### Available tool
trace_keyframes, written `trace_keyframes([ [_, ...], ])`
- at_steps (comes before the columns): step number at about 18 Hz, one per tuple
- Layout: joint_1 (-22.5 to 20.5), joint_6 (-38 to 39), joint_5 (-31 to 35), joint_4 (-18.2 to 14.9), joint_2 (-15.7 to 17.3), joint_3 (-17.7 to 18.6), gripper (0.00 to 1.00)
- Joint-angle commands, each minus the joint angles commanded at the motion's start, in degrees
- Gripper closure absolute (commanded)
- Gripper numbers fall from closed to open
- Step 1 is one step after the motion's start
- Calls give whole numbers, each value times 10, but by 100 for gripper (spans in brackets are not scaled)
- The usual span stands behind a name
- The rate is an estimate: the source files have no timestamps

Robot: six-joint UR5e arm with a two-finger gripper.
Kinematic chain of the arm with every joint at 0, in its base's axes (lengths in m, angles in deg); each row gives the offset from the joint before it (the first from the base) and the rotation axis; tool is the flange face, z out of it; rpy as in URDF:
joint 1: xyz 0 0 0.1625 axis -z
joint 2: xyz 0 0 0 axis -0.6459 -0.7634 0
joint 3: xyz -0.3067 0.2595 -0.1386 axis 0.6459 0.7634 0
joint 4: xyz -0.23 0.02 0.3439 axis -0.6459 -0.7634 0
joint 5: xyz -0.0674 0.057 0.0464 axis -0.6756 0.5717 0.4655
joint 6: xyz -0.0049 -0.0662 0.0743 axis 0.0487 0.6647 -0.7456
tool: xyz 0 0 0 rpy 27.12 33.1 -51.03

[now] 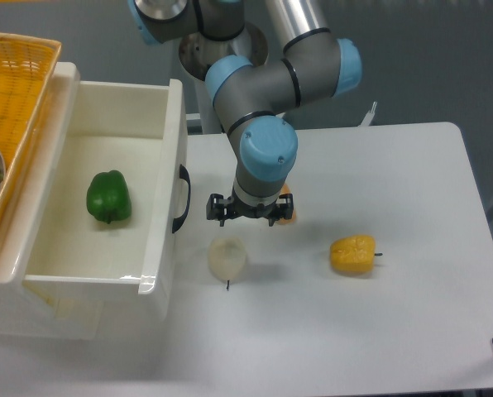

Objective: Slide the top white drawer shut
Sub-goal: 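Swing the gripper over to the front face of the open white drawer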

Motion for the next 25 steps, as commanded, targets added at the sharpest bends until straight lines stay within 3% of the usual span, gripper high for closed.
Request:
trace_keyframes([
  [25, 20, 1, -17, -1, 0, -2, 0],
])
